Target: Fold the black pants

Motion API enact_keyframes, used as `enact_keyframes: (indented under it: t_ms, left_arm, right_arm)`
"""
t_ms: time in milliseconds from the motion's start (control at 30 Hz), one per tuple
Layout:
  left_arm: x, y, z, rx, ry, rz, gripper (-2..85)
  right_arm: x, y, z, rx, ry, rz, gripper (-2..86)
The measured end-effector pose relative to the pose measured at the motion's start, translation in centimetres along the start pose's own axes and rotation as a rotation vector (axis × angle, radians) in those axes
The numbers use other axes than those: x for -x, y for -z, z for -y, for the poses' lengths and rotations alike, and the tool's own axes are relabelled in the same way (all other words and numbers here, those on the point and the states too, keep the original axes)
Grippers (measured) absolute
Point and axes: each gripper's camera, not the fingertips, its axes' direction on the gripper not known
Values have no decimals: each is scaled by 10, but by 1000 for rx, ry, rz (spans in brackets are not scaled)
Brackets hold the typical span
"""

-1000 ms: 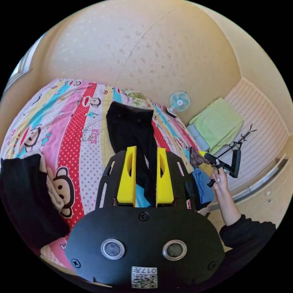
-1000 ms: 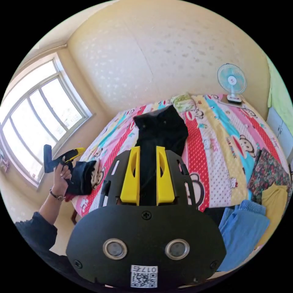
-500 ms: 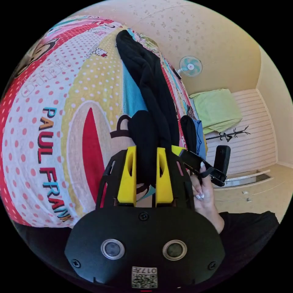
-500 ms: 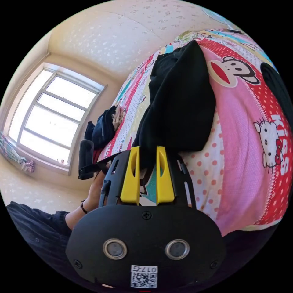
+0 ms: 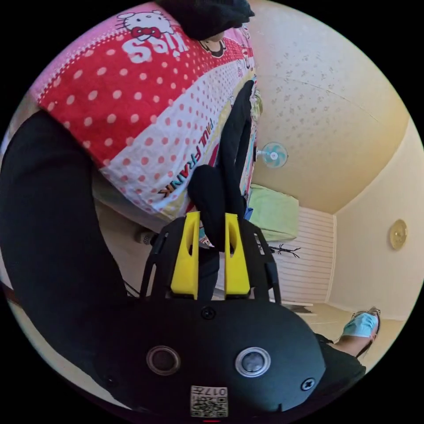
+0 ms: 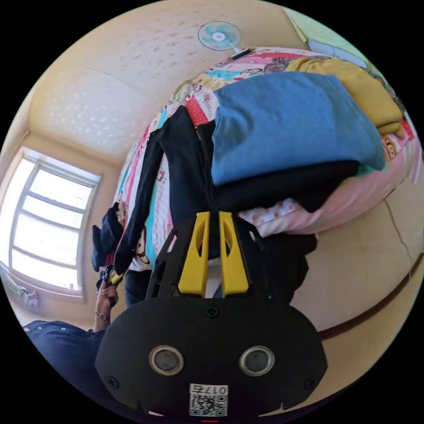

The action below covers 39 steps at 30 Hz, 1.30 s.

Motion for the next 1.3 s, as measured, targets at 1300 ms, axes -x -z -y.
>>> enact_keyframes:
  t_ms: [1300]
  left_arm:
    - [-67,46,74,303,-160,85,54]
  right_arm:
    - [144,-111,46,471,348,491,139]
